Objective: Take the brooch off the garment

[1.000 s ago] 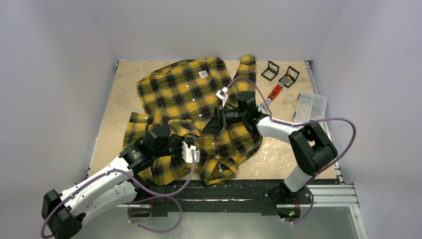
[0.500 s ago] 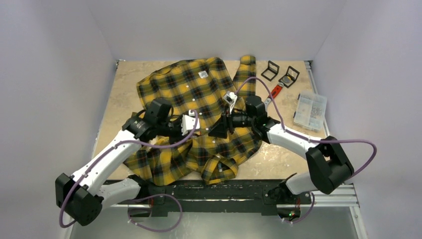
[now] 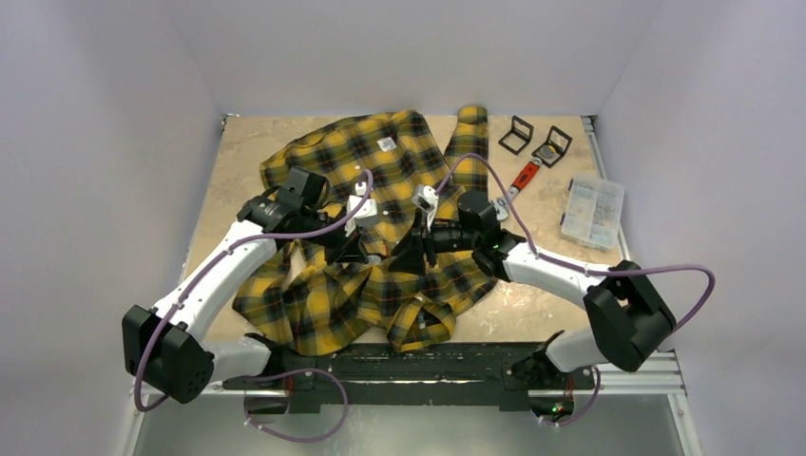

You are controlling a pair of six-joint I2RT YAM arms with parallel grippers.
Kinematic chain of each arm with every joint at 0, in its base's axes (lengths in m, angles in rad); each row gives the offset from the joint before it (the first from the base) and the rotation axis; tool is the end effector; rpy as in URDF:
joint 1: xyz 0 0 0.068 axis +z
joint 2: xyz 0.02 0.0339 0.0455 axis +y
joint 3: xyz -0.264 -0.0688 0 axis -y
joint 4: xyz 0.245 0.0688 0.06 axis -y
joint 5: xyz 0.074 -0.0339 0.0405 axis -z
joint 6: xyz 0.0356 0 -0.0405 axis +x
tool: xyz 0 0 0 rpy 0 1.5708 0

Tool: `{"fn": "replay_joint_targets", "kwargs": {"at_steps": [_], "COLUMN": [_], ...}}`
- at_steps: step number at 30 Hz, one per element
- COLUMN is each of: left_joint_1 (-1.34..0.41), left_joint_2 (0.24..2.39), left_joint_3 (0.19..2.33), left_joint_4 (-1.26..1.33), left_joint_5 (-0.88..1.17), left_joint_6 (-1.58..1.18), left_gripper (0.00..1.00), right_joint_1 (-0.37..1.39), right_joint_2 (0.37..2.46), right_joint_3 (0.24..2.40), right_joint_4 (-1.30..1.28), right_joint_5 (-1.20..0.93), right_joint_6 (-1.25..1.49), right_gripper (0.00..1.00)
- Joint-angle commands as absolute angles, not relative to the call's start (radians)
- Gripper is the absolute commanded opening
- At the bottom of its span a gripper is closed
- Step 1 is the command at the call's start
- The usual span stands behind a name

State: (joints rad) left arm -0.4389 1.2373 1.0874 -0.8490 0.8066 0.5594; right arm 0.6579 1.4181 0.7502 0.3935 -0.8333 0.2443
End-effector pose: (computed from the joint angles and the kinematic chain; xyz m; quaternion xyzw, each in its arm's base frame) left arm 0.2047 -0.1245 0.3028 0.5196 0.7218 -0.3602 0.2816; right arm 0.2241 0.2065 0.2433 -0.3888 0.6633 0.5310 0.3562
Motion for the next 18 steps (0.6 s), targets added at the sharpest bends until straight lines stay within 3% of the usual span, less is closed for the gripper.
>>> {"fn": "replay_joint_targets", "kwargs": {"at_steps": [1,18], "left_joint_1": [-0.430,-0.430], "left_joint_2": [1.254,1.221], "left_joint_3": [1.145,1.085], "left_joint_4": [-0.886,-0.888], "left_joint_5": [0.936,0.962], "left_joint_6": [0.546,0.662], "left_gripper": [0.00,0.00], "right_joint_1": [0.715,0.752], "right_joint_2": [1.391,1.441], "right_joint_3": [0.781,0.831], "right_joint_4": [0.451,0.482], "right_joint_5": [-0.864,-0.867], "right_joint_6": [0.172,0.133], "right_gripper": [0.53,0.28]}}
